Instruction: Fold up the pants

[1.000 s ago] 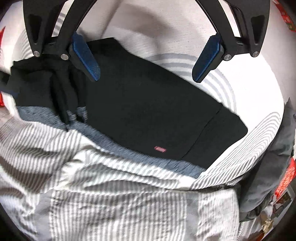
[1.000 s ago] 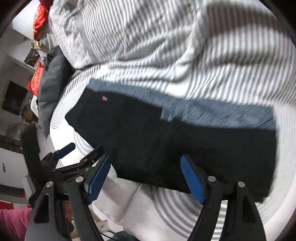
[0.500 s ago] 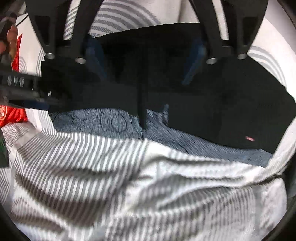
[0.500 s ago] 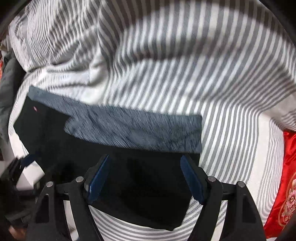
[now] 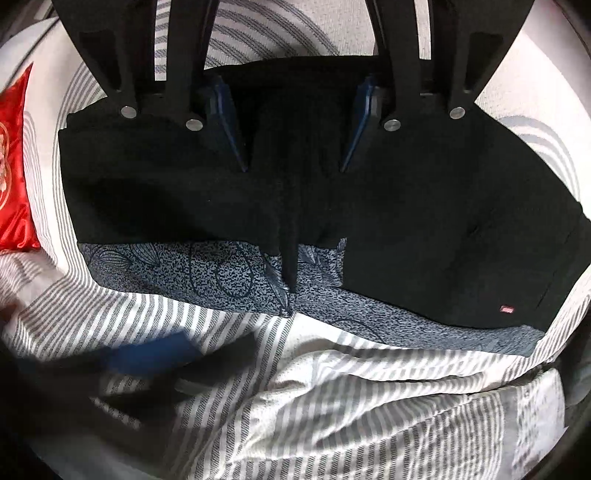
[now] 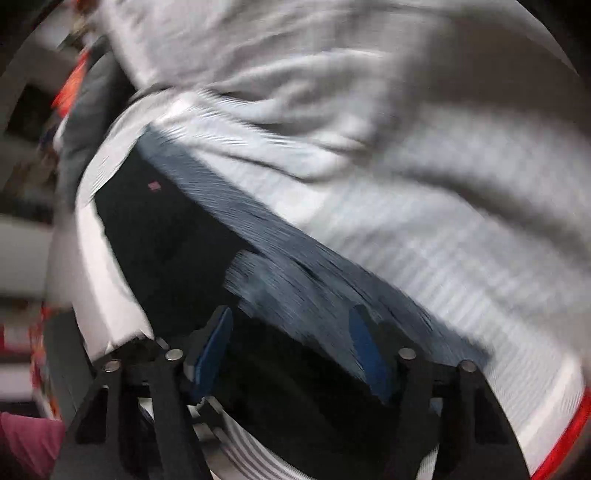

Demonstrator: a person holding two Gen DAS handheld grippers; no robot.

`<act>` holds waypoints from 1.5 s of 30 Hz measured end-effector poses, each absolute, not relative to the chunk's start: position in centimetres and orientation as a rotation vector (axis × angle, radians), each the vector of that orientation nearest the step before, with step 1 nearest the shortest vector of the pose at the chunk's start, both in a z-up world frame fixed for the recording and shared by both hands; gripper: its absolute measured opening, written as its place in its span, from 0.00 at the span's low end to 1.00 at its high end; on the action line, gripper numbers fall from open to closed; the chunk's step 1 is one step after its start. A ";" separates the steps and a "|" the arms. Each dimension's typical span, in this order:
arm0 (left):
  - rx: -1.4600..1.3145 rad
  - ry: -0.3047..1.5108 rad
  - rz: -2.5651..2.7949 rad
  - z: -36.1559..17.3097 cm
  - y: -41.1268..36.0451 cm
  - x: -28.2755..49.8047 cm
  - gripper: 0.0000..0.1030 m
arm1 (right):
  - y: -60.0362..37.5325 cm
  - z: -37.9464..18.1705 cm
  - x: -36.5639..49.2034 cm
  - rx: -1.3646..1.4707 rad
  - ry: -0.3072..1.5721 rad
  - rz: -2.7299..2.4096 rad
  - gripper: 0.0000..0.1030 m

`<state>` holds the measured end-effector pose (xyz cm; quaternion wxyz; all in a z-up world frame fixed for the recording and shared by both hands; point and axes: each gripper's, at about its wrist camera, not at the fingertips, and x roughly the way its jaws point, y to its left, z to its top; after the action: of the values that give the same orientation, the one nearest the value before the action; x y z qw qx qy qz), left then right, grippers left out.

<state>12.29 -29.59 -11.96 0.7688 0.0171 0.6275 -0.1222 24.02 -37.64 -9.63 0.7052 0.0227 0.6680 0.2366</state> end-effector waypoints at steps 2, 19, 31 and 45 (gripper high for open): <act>0.022 1.354 -0.253 -11.9 -29.4 12.0 0.51 | -34.5 -11.0 25.5 -0.044 1.535 0.600 0.64; -0.093 1.286 -0.264 -9.5 -27.6 12.6 0.35 | -31.0 -13.1 26.6 -0.288 1.656 0.570 0.11; -0.023 1.317 -0.217 -9.6 -25.7 10.5 0.56 | -34.6 -11.8 26.7 -0.084 1.549 0.492 0.51; -0.032 1.407 0.033 -10.7 -17.3 9.6 0.56 | -33.3 -9.7 13.9 -0.287 1.337 0.478 0.53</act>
<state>9.64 -17.27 -10.69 0.7625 -0.0146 0.6467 0.0152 13.90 -33.25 -9.73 0.7489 -0.1314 0.6116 0.2187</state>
